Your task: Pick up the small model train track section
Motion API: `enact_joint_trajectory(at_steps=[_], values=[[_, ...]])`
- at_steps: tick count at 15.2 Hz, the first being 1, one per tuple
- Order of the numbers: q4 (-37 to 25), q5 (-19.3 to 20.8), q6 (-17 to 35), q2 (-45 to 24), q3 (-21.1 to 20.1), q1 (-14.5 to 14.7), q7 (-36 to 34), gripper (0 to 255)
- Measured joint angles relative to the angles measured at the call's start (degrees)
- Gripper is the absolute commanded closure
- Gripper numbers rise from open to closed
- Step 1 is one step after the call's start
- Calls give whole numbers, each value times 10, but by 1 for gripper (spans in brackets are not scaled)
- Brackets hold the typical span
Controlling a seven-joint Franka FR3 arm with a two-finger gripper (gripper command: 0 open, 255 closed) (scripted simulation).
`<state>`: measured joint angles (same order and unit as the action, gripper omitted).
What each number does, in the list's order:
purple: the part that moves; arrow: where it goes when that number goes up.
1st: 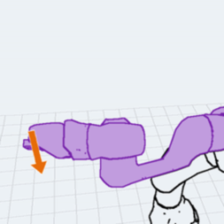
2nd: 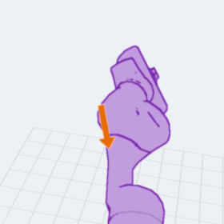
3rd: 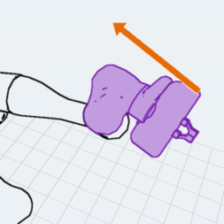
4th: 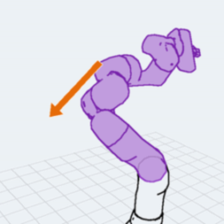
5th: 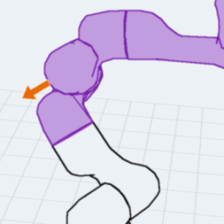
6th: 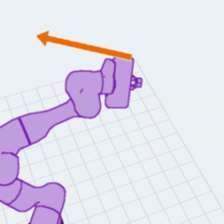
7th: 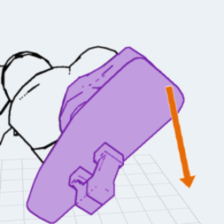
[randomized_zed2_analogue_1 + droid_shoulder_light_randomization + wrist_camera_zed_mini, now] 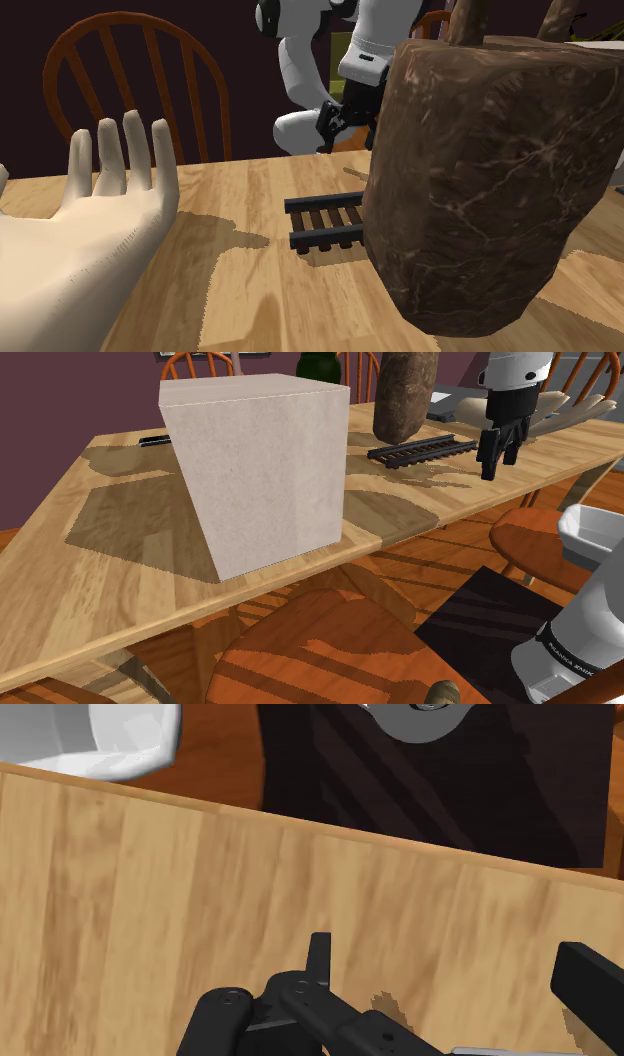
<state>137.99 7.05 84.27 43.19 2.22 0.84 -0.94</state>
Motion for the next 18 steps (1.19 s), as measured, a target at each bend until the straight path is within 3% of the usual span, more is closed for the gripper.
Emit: enact_joint_trajectory(at_steps=[2,7,11,16,18], values=[[1,10,7,2,7,5,20,0],[16,103,76,38,91,54,254,0],[4,163,150,43,173,108,462,0],[-40,194,232,32,280,204,718,0],[-48,196,247,28,299,224,764,0]])
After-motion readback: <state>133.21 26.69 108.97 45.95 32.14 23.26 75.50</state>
